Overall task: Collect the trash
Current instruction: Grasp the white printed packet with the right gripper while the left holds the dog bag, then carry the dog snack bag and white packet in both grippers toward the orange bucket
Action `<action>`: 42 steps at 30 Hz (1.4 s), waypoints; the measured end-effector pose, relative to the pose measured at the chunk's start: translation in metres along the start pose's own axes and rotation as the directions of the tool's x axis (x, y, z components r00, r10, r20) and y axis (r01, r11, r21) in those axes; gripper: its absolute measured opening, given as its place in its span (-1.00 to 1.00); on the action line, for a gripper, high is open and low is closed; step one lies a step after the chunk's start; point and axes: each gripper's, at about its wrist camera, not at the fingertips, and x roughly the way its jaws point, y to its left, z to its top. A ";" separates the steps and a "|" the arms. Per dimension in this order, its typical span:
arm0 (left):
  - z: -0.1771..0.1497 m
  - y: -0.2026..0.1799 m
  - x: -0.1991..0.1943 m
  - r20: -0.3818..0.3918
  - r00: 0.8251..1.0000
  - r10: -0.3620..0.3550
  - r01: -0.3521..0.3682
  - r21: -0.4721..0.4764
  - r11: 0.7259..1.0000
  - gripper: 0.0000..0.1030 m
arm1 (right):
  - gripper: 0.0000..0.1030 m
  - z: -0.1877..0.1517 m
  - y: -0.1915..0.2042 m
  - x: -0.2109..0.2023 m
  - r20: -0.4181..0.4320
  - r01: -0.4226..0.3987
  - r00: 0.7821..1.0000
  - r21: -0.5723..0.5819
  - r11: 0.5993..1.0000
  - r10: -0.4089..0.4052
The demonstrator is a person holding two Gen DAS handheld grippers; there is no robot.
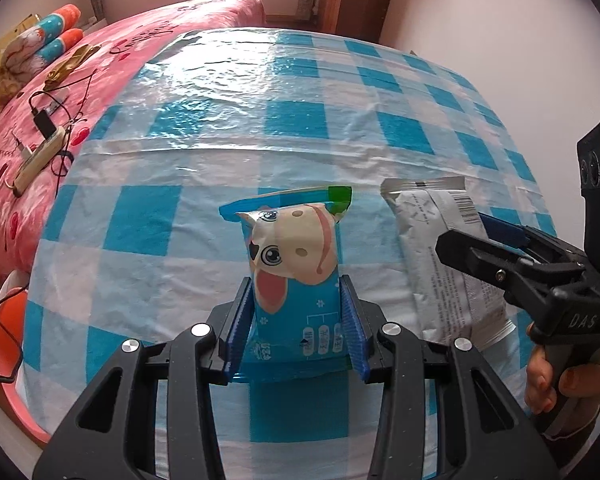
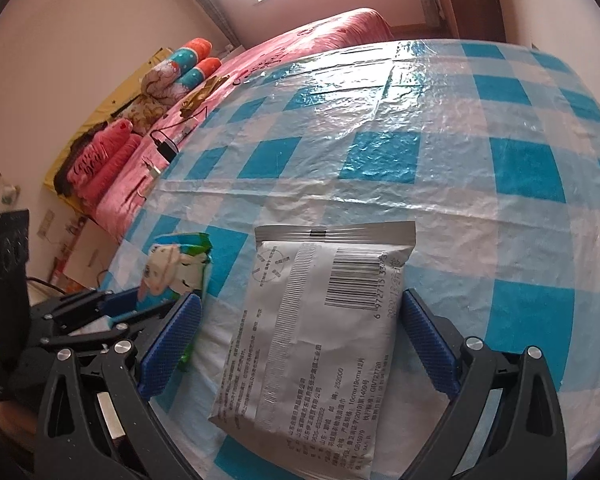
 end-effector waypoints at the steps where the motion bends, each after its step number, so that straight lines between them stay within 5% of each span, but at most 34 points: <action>1: 0.000 0.001 0.000 0.000 1.000 0.001 -0.001 -0.002 1.000 -0.16 | 0.89 0.000 0.002 0.001 0.000 0.008 1.000 -0.009 1.000 -0.008; 24: -0.004 0.026 -0.005 0.040 0.998 -0.039 0.039 -0.006 0.999 -0.17 | 0.88 -0.012 0.033 0.033 0.047 0.270 0.963 -0.246 0.931 -0.267; 42: -0.011 0.052 -0.009 0.083 0.988 -0.129 0.131 -0.021 0.991 -0.17 | 0.55 -0.010 0.038 0.036 0.073 0.319 0.948 -0.259 0.912 -0.310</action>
